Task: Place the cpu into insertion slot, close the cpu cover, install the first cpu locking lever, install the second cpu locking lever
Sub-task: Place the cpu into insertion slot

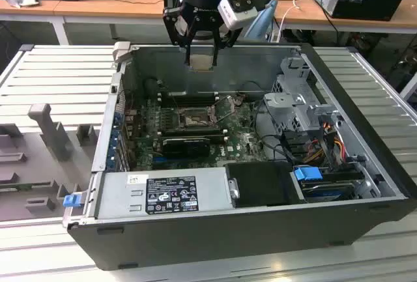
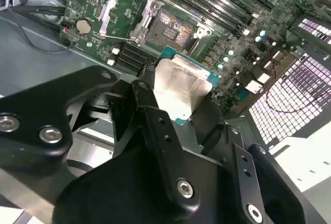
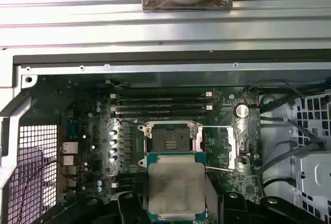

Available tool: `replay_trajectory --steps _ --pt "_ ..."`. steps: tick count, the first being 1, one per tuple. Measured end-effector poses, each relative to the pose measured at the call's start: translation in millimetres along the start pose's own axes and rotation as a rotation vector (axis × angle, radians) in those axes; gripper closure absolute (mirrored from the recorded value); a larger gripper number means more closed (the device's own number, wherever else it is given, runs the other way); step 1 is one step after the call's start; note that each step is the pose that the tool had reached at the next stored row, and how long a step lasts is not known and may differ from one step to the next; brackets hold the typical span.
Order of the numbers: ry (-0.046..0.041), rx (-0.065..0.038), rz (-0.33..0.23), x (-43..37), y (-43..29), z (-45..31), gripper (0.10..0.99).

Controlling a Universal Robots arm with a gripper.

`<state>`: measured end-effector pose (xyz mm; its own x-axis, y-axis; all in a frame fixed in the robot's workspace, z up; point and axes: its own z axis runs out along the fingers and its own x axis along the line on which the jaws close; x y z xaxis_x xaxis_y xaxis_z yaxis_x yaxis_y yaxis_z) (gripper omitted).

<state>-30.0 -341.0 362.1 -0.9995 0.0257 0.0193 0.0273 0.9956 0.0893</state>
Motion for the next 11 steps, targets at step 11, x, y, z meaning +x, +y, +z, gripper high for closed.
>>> replay_trajectory --steps 11 --pt "-0.0119 -0.003 0.134 0.0 -0.2 0.9 0.553"
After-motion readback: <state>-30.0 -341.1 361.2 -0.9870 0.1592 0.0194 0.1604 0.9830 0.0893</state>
